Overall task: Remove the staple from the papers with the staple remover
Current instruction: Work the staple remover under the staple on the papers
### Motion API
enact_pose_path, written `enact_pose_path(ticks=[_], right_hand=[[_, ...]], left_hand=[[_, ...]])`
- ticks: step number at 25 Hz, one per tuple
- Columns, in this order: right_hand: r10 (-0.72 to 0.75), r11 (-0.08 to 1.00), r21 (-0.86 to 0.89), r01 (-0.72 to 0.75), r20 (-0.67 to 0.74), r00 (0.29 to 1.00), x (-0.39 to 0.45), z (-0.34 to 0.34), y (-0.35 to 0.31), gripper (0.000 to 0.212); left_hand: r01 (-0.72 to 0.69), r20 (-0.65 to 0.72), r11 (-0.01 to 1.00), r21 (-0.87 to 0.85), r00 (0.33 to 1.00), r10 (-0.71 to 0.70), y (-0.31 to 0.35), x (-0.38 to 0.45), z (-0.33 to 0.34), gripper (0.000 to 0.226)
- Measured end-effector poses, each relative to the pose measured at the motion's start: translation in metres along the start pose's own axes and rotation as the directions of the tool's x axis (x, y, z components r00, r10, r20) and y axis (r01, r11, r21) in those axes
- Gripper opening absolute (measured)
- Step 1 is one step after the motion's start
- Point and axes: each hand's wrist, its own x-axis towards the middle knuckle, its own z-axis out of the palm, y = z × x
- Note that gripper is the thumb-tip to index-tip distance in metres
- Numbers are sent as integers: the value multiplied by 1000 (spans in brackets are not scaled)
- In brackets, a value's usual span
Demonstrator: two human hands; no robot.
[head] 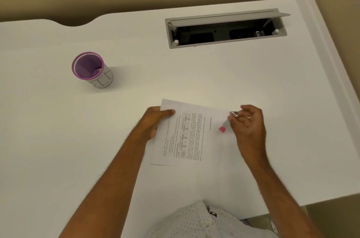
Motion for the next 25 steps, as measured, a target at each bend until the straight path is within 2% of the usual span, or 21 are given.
enact_pose_path(ticks=[2,4,7,9,11,13,16,19,21,25], right_hand=[[96,970,206,-129,162,982,4,27,-10,38],[230,895,305,-326,311,922,3,54,-13,33],[431,767,269,-583,456,778,-1,80,-6,18],[502,705,244,-666,492,711,-1,87,-1,16],[509,697,214,-684,525,682,0,88,4,17],[471,743,190,-642,533,703,1,87,8,15],[390,843,157,-514,480,786,2,84,13,27],[268,945,65,-322,414,870,4,82,16,29],[138,990,-28,-138,370,919,6,82,20,28],[-96,954,-240,177,315,944,6,86,28,27]], left_hand=[[24,16,1000,-12,1000,-24,-4,1,7,21],[32,35,999,-9,999,-32,-6,1,13,17],[-6,50,1000,-10,999,7,-7,2,21,19],[-36,51,999,-9,998,36,-7,2,23,26],[-43,45,999,4,998,43,-8,3,22,31],[-34,36,999,-8,999,34,-7,4,23,30],[-22,46,998,-66,999,25,-5,4,26,32],[-43,20,998,-48,999,44,-9,4,28,36],[-48,-6,998,-45,999,48,-9,4,28,37],[-59,-23,998,-32,998,58,-10,4,30,36]])
